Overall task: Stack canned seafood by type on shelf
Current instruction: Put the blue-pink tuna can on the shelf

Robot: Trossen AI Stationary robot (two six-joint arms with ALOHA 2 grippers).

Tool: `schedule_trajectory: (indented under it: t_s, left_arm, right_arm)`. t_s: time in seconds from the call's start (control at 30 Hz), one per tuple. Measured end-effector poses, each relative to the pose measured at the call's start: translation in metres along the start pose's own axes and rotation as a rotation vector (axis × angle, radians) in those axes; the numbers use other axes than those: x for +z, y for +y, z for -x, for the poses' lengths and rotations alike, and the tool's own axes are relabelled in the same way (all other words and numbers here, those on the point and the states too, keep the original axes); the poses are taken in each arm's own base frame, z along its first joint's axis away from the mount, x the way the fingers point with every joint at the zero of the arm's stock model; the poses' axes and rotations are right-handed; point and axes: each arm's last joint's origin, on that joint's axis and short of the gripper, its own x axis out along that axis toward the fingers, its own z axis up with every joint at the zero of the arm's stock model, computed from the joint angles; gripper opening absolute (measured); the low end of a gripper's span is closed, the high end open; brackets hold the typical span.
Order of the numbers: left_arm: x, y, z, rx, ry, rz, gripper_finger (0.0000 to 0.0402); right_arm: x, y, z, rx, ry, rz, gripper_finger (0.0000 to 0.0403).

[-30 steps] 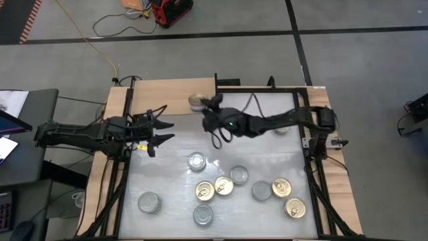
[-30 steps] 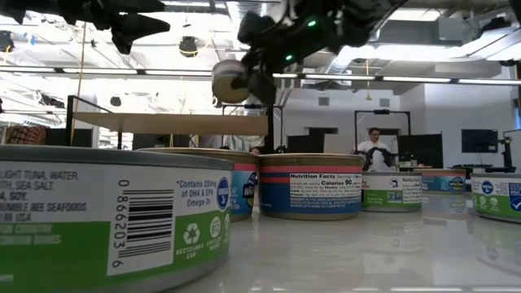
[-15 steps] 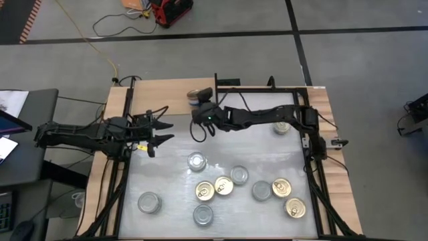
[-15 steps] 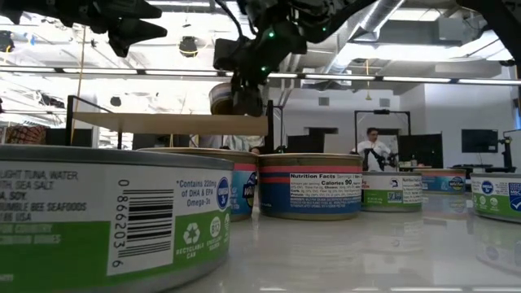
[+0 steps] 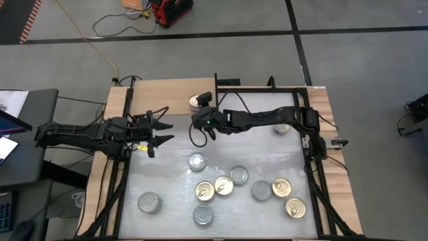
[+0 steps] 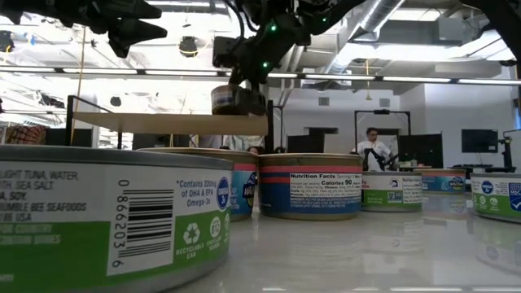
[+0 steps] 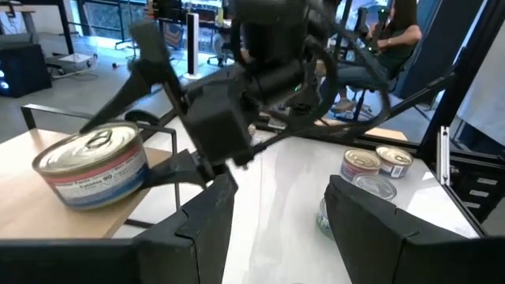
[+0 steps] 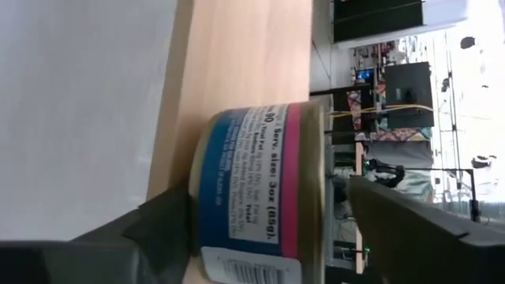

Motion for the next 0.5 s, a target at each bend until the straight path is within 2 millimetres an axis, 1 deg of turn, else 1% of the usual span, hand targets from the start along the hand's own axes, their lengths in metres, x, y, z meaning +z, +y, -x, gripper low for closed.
schedule_trajectory:
  t_s: [0.1, 0.17, 0.33, 0.4, 0.5]
  left_arm:
    - [-0.002, 0.0, 0.0, 0.001, 0.018, 0.005, 0.019]
    - [-0.002, 0.0, 0.0, 0.0, 0.023, 0.009, 0.019]
    - [-0.003, 0.0, 0.0, -0.018, 0.028, 0.022, 0.019]
    - [-0.003, 0.0, 0.0, -0.018, 0.028, 0.023, 0.019]
    - [-0.003, 0.0, 0.0, -0.018, 0.028, 0.027, 0.019]
  right_arm:
    - [0.0, -0.001, 0.002, 0.007, -0.001, 0.002, 0.0383]
    - [0.0, -0.003, 0.003, 0.017, -0.014, -0.014, 0.0388]
    - [0.003, -0.011, 0.009, 0.093, -0.009, -0.057, 0.0387]
    - [0.0, -0.016, 0.007, 0.123, -0.023, -0.1, 0.0383]
    - [-0.002, -0.016, 0.006, 0.141, -0.008, -0.111, 0.038]
